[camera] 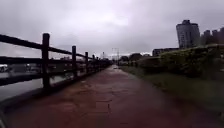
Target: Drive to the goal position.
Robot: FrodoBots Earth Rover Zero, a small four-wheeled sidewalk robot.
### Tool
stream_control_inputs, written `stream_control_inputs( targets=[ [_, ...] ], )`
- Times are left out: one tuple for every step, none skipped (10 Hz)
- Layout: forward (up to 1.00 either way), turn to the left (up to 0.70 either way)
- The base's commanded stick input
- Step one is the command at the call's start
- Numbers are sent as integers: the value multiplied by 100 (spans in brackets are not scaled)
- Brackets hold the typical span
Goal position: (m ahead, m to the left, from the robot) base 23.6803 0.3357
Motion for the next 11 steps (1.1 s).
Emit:
stream_control_inputs(
  targets=[
    [100,0],
    [100,0],
    [100,0],
    [100,0],
    [100,0],
    [100,0],
    [100,0],
    [100,0],
    [100,0],
    [100,0],
    [100,0]
  ],
)
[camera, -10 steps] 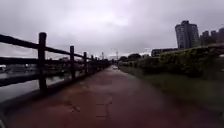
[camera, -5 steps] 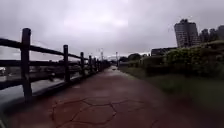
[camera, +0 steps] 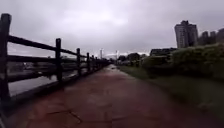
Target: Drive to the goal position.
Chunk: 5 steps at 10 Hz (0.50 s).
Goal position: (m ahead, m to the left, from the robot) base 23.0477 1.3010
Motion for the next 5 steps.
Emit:
stream_control_inputs(
  targets=[
    [100,0],
    [100,0],
    [100,0],
    [100,0],
    [100,0]
  ],
)
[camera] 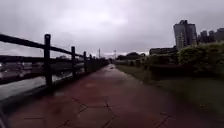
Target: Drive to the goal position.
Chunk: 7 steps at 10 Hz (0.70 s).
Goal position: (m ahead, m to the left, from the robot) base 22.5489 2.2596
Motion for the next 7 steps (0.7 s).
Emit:
stream_control_inputs(
  targets=[
    [100,0],
    [100,0],
    [100,0],
    [100,0],
    [100,0],
    [100,0],
    [100,0]
  ],
)
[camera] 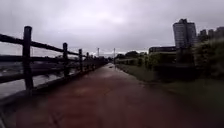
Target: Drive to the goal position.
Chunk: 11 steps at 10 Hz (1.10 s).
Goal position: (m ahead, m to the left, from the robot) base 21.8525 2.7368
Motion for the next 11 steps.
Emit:
stream_control_inputs(
  targets=[
    [100,0],
    [100,0],
    [100,0],
    [100,0],
    [100,0],
    [100,0],
    [100,0],
    [100,0],
    [100,0],
    [100,0],
    [100,0]
  ],
)
